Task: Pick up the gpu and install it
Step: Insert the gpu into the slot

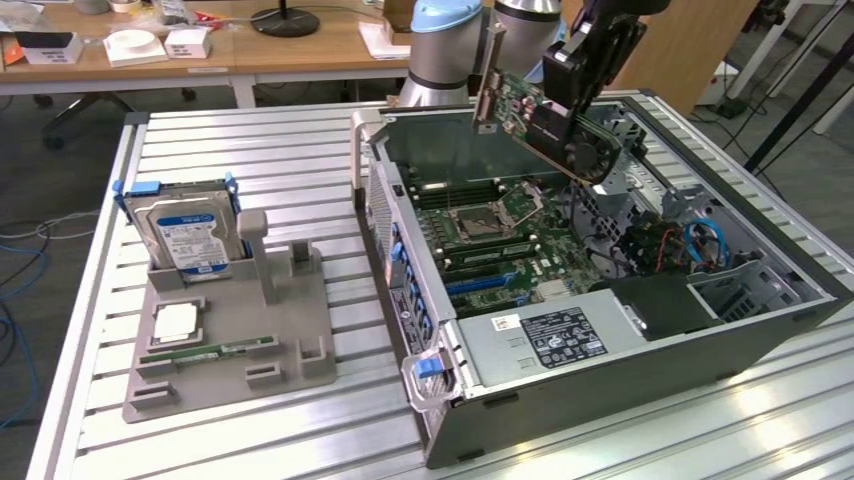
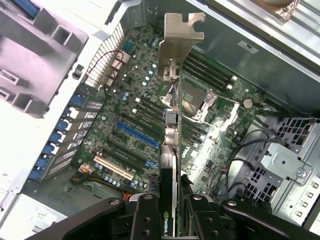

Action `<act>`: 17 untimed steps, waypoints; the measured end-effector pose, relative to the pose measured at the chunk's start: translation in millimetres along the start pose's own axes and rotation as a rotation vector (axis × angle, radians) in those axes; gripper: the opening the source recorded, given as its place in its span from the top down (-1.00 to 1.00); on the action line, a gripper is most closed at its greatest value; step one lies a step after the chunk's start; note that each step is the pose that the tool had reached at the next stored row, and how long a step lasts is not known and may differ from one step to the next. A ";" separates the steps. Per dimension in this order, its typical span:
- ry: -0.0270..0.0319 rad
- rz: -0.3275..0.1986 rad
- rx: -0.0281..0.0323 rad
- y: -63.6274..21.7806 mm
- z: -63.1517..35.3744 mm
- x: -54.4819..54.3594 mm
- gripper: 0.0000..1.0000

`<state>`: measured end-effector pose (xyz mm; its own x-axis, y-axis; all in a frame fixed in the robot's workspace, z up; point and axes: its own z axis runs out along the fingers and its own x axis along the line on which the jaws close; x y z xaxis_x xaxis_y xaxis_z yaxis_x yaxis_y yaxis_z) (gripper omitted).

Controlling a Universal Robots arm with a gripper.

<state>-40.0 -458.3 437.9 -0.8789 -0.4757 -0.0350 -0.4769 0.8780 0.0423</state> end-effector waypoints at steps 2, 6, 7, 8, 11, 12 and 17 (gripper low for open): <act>0.0001 -0.003 -0.0001 0.0 0.0 0.0 0.47; 0.0004 -0.009 -0.0003 0.0 0.0 0.0 0.47; 0.0005 -0.010 -0.0004 0.0 0.0 0.0 0.47; 0.0006 -0.012 -0.0005 0.0 -0.1 0.0 0.47; 0.0010 -0.022 -0.0008 0.0 -0.1 0.0 0.47; 0.0012 -0.027 -0.0009 0.0 -0.1 0.0 0.47; 0.0023 -0.054 -0.0019 0.0 -0.1 0.0 0.47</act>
<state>-40.0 -458.3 437.9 -0.8521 -0.5221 -0.0350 -0.5233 0.8511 0.0423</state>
